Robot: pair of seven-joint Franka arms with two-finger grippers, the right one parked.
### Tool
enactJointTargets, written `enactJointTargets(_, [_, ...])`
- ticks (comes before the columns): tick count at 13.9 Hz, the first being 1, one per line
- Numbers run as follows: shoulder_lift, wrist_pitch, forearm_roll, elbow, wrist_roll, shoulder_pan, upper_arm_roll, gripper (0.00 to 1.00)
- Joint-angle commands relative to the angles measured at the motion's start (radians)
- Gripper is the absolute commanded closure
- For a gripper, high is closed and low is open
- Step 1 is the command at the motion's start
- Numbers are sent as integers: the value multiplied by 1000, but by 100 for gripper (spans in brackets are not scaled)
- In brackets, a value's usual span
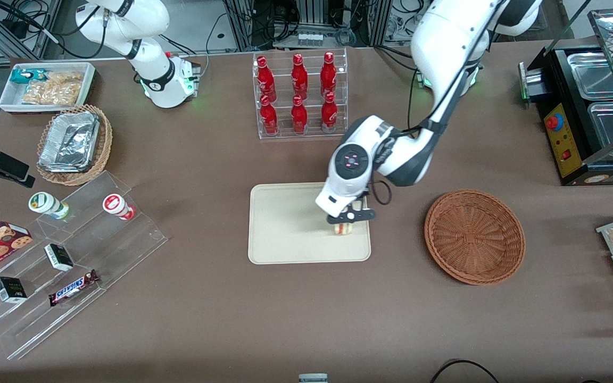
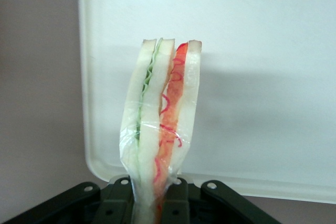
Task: Place sandwich from basket to tray
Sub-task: 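Lower the held sandwich onto the cream tray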
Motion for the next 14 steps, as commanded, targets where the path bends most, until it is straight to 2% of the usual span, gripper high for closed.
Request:
enactJointTargets(1, [105,-25,20,129,-83,-66,15,91])
enactJointTargets(10, [200,-19,17,236,-97,-95,17,91])
enactJointTargets(12, [217,-19,17,260,-96,-92,17,85])
enactJointTargets(13, [217,-19,17,260,-88,-89,17,60])
enactJointTargets(14, [214,-19,17,257,-85,-89,17,1])
